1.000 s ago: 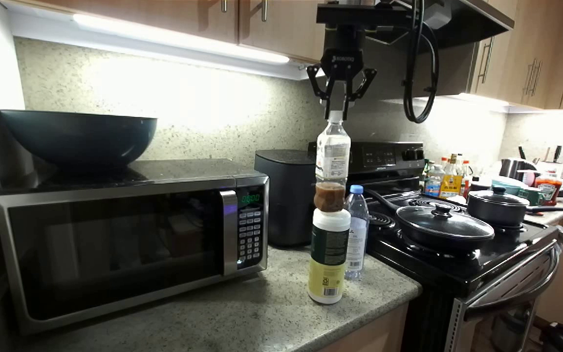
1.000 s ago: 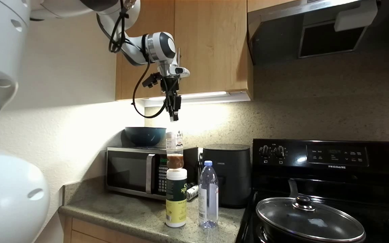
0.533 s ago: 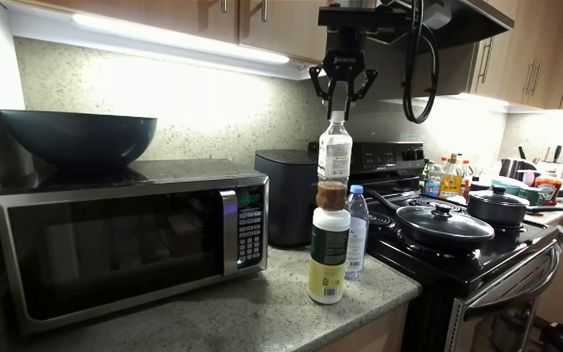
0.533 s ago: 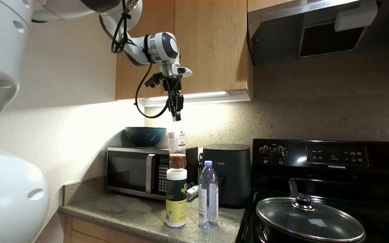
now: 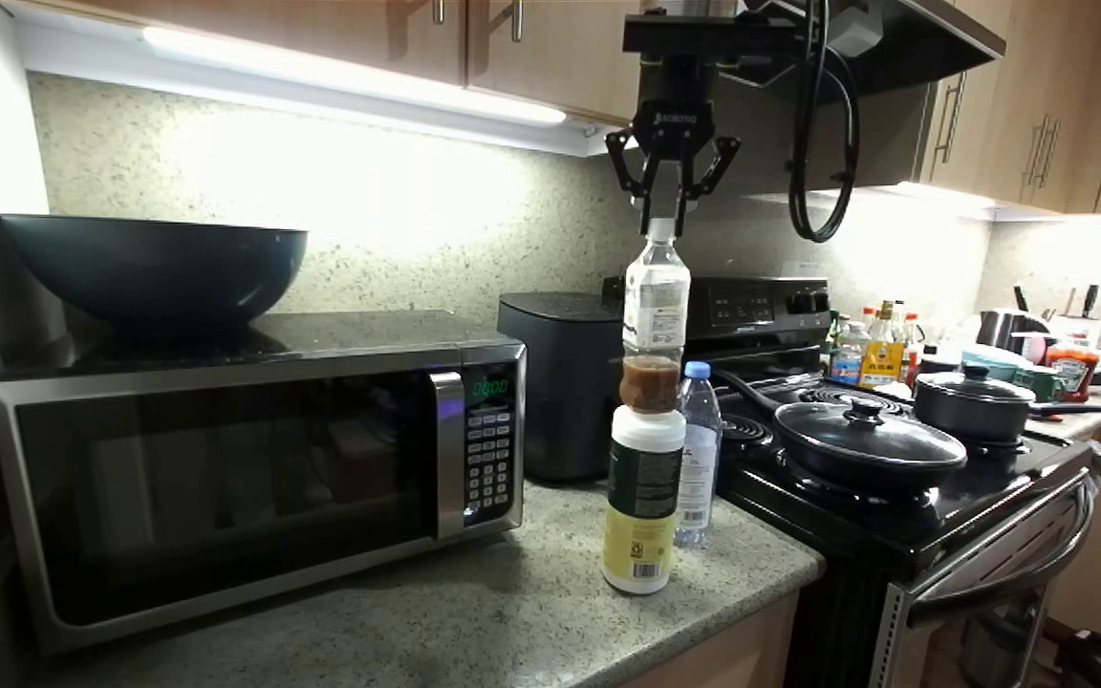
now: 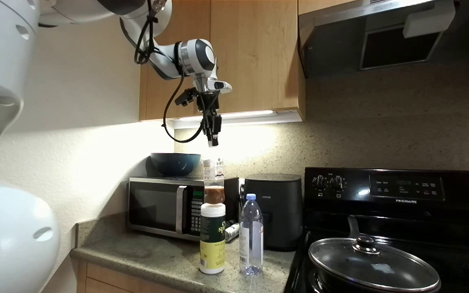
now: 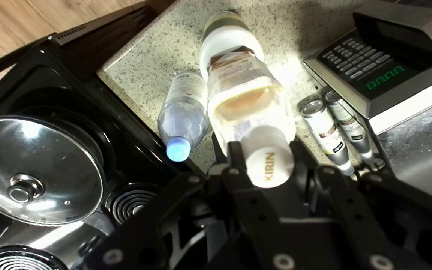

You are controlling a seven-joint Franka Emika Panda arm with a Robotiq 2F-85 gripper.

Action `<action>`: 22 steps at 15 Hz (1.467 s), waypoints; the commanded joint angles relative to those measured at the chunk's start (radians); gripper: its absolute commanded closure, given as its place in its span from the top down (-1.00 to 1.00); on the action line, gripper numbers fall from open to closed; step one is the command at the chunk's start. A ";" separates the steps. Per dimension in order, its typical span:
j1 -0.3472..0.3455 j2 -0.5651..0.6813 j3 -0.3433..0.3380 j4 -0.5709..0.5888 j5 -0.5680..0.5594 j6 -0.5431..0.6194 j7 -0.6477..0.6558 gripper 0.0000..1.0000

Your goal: Pick up the bottle on the left and place it on top of the container in the middle

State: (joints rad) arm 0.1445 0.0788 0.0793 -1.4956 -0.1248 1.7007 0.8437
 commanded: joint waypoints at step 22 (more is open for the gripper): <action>-0.003 -0.102 0.013 -0.043 -0.010 0.041 0.028 1.00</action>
State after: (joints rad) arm 0.1449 0.0440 0.0811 -1.5035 -0.1254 1.7099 0.8438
